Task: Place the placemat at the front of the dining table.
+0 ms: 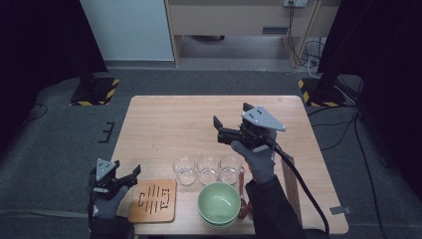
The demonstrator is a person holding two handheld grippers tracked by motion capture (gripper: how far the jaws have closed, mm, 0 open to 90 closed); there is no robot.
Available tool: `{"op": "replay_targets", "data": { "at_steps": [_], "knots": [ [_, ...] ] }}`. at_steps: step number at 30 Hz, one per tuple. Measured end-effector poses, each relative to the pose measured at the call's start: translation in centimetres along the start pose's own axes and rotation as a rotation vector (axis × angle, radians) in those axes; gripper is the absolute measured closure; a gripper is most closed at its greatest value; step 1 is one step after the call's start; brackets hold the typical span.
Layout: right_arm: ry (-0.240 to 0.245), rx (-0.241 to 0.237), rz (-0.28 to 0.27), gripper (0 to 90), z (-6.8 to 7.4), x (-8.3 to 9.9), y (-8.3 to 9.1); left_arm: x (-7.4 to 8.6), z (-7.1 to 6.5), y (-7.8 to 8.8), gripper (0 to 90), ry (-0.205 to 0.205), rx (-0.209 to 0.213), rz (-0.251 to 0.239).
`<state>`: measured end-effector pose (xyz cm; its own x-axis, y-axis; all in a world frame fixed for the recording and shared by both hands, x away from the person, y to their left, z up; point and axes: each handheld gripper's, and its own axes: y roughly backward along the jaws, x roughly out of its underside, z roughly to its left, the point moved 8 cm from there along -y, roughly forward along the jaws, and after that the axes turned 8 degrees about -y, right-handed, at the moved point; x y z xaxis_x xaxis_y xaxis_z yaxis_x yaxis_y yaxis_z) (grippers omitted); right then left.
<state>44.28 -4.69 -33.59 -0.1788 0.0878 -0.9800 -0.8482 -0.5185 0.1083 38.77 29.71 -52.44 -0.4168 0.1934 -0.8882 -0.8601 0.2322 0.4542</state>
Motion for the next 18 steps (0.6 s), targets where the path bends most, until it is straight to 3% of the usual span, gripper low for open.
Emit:
{"op": "replay_targets", "data": {
  "at_steps": [18],
  "knots": [
    [-0.001,-0.078,0.016,2.7,6.0,0.1,-1.9,1.1,0.9,-0.1,15.4,0.01,-0.002,0.026]
  ]
}}
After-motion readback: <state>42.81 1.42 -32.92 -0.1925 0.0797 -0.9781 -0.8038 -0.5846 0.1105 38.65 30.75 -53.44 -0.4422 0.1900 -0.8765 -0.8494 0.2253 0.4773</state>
